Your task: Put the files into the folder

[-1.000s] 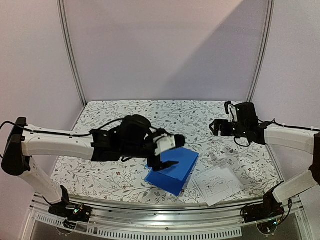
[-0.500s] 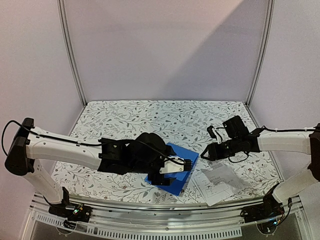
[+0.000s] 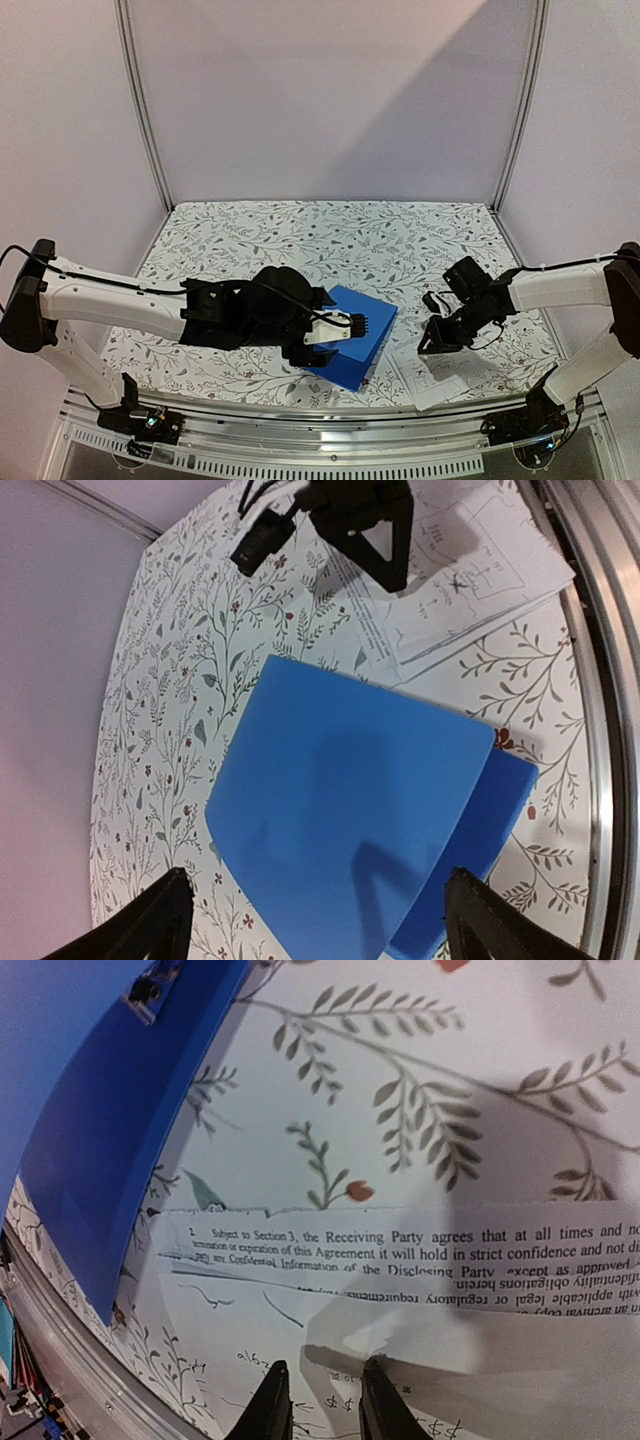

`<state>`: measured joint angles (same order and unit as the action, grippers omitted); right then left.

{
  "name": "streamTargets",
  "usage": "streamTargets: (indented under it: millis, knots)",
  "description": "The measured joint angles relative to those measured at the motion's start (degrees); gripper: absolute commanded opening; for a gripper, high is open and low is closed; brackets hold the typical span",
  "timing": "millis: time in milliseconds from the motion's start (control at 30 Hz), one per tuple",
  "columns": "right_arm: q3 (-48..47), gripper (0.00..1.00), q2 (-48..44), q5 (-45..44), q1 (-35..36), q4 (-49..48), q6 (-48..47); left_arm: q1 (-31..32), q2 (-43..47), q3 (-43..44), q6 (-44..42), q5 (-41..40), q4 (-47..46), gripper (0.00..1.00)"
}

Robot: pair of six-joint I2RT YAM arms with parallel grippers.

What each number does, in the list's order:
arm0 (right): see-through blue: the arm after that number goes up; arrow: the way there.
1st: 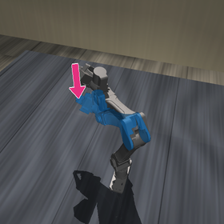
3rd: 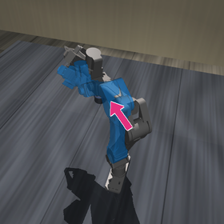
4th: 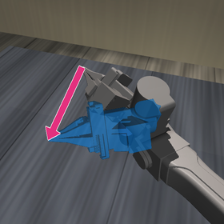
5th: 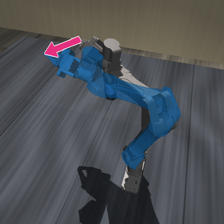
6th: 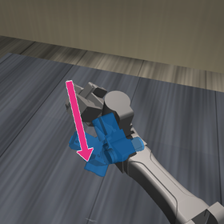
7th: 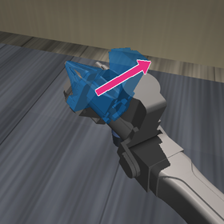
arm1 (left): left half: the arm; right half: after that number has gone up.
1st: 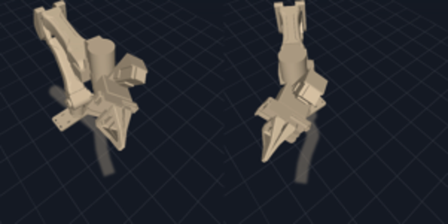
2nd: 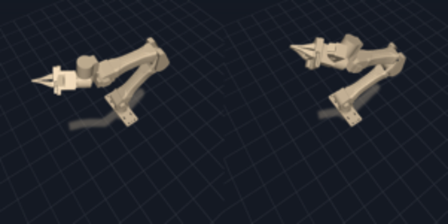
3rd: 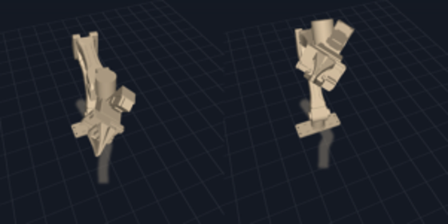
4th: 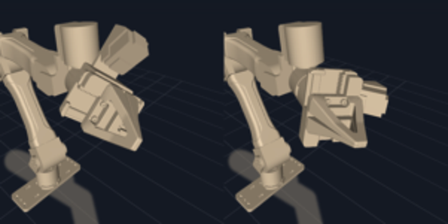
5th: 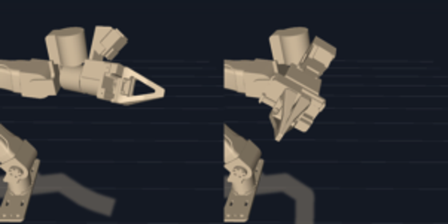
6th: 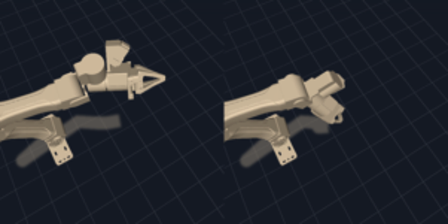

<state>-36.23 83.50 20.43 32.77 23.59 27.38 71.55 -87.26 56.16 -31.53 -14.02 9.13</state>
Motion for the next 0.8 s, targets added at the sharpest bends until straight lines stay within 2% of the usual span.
streamTargets:
  millis: [100,267,500,667,800]
  knots:
    - [-2.25,0.24,1.62,-1.79,-3.28,2.03,-1.16,0.0,0.0,0.0,-0.04,0.28,0.81,0.87]
    - [-5.25,0.24,3.19,-7.5,-13.16,3.87,-3.39,0.0,0.0,0.0,0.04,1.33,1.81,0.87]
    - [-12.85,0.25,8.74,-16.76,-17.49,5.01,-4.74,0.0,-0.24,0.0,0.48,1.75,4.44,0.83]
    - [-17.03,0.37,10.82,-16.26,-17.53,3.3,-5.29,0.0,-0.74,0.0,0.37,1.84,5.42,0.74]
    - [-15.15,0.45,6.69,-11.8,-17.53,-0.09,-5.14,0.15,-2.97,1.03,-0.7,1.49,5.77,0.63]
